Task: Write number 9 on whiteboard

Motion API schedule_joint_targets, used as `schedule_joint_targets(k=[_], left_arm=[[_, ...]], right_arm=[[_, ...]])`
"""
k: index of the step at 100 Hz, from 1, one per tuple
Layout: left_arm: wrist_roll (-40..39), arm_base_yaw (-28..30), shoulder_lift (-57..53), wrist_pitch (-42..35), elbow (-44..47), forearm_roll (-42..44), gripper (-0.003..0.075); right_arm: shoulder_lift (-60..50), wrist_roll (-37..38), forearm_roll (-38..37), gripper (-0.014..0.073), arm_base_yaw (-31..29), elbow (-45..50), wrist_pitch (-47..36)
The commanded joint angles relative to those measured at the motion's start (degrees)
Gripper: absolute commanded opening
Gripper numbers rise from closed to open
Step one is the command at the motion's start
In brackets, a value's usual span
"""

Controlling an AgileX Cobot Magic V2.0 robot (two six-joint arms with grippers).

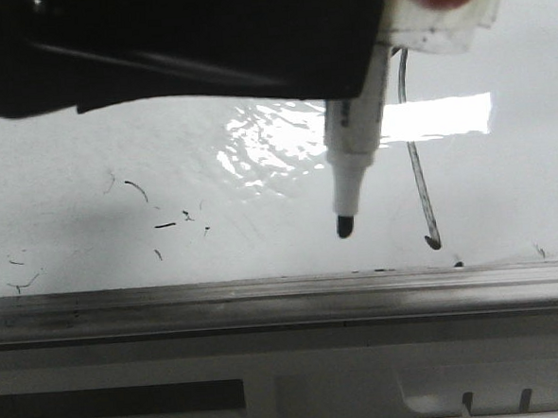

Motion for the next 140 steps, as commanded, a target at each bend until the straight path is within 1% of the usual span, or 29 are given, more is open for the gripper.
schedule_joint_targets(k=[1,9,21,37,47,65,70,74,89,92,96,102,109,114,117,119,124,125,140], left_arm=[[-0.1,-0.3,-0.8,2.7,-1.8,-2.9,-0.0017],[-0.1,-0.4,-0.8,3.7,-1.8,-2.6,-0.0018],[-0.1,-2.0,-0.8,3.1,-1.8,-1.0,-0.0018],[0.0,-5.2,-0.8,0.2,-1.7,2.0,-0.0018],[0.0,-6.7,-0.8,-1.4,-1.7,3.3,-0.0018],[0.4,-7.1,-0.8,-1.5,-1.7,1.2,-0.0015],[0.4,-7.1,-0.8,-1.5,-1.7,0.5,0.0008],[0.4,-7.1,-0.8,-1.6,-1.7,-0.1,0.0049],[0.4,-7.1,-0.8,-2.2,-1.7,-1.9,0.0258],[0.4,-7.1,-0.8,-2.7,-1.7,-2.4,0.0282],[0.4,-7.1,-0.8,-2.9,-1.7,-3.0,0.0294],[0.4,-7.1,-0.8,-2.9,-1.7,-3.5,0.0282],[0.4,-7.1,-0.8,-2.9,-1.7,-3.4,0.0227],[0.4,-7.1,-0.8,-2.9,-1.7,-3.1,0.0163],[0.4,-7.1,-0.8,-2.9,-1.7,-2.7,0.0107],[0.4,-7.1,-0.8,-2.9,-1.7,-2.6,0.0083],[0.4,-7.1,-0.8,-2.9,-1.7,-2.2,-0.0013],[0.4,-7.1,-0.8,-2.9,-1.7,-2.2,-0.0022],[0.4,-7.1,-0.8,-2.7,-1.7,-2.1,-0.0018]], right_arm=[[-0.4,-0.3,1.4,-0.0069,0.1,-2.1,-2.5],[-0.4,-0.3,1.5,-0.0069,0.1,-2.1,-2.5],[-0.4,-0.3,3.2,-0.0069,0.1,-2.1,-2.5],[-0.4,-0.3,5.8,-0.0069,0.2,-2.1,-2.1],[-0.4,-0.3,6.2,-0.0069,0.2,-2.1,-0.6],[-0.4,-0.3,6.3,-0.0069,0.2,-2.1,1.0],[-0.4,-0.3,6.3,-0.0069,0.2,-2.1,1.0],[-0.4,-0.3,6.3,-0.0069,0.2,-2.1,1.0],[-0.4,-0.3,6.4,-0.0069,0.2,-2.1,1.0],[-0.4,-0.3,6.4,-0.0069,0.2,-2.1,1.0],[-0.4,-0.3,6.4,-0.0069,0.2,-2.1,1.0],[-0.4,-0.3,6.4,-0.0069,0.2,-2.1,1.0],[-0.4,-0.3,6.4,-0.0069,0.2,-2.1,1.0],[-0.4,-0.3,6.4,-0.0069,0.2,-2.1,1.0],[-0.4,-0.3,6.4,-0.0069,0.2,-2.1,1.0],[-0.4,-0.3,6.4,-0.0069,0.2,-2.1,1.0],[-0.4,-0.3,6.4,-0.0069,0.2,-2.1,1.0],[-0.4,-0.3,6.4,-0.0069,0.2,-2.1,1.0],[-0.4,-0.3,6.4,-0.0069,0.2,-2.1,0.9]])
